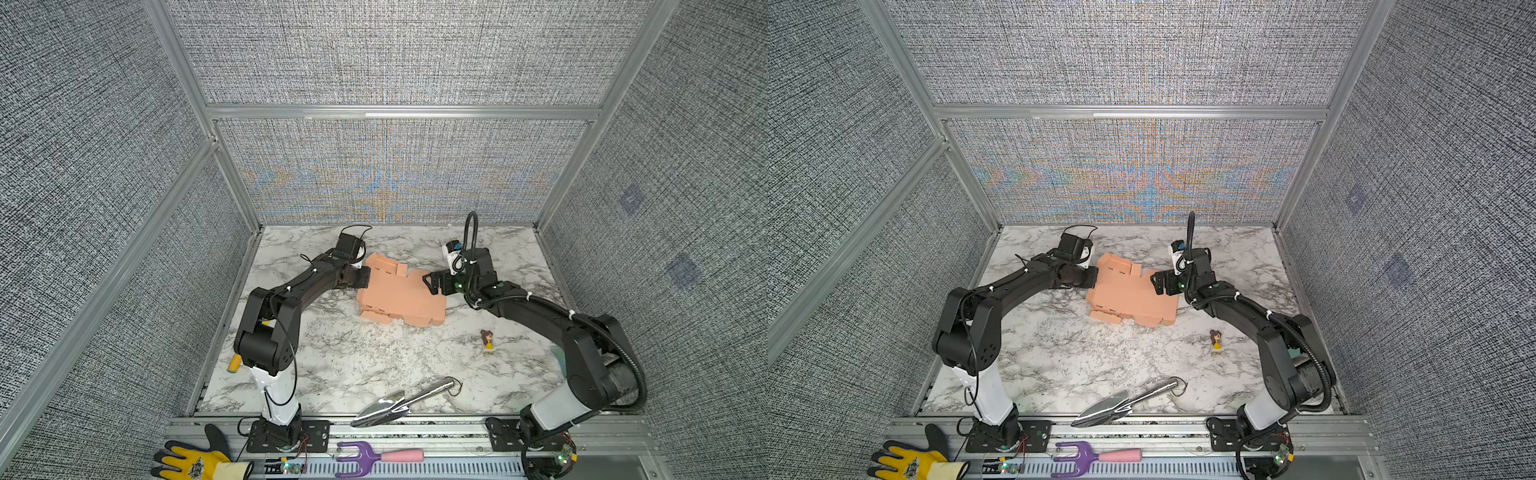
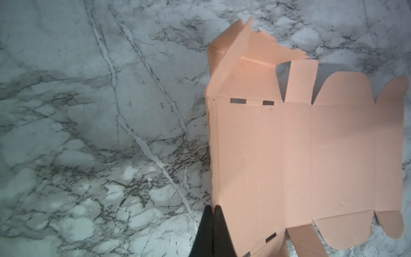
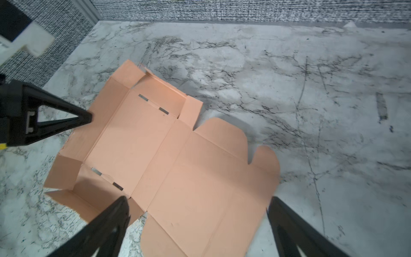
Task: Assemble paper box
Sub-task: Fold the bottom flaps of the flat cardboard box at the center of the table.
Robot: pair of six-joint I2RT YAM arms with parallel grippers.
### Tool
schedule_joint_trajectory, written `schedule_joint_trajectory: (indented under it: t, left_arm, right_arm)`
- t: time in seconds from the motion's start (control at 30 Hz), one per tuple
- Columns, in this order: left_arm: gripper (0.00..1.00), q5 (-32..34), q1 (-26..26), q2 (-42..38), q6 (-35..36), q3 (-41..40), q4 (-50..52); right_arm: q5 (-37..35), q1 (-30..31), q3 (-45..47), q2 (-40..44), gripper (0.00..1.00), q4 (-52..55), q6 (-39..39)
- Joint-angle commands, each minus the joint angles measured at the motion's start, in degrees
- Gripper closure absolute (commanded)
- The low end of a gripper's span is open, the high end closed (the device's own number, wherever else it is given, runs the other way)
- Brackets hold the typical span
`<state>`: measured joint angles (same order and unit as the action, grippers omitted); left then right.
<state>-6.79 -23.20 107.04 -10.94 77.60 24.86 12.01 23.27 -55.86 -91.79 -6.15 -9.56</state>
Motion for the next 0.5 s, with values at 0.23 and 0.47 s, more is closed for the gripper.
schedule_joint_trajectory:
  t: [0.23,0.47]
  left_arm:
    - [1.0,-8.4,-0.1,4.7,11.4,8.0,2.1]
    - [1.0,-8.3,0.0,9.3,17.3,13.6,6.4]
  right_arm:
    - [12.0,-1.5,-8.6,-8.9,0.01,-9.9,9.1]
    - [17.9,-4.0,-17.4,-15.7,0.01,-2.1,13.0]
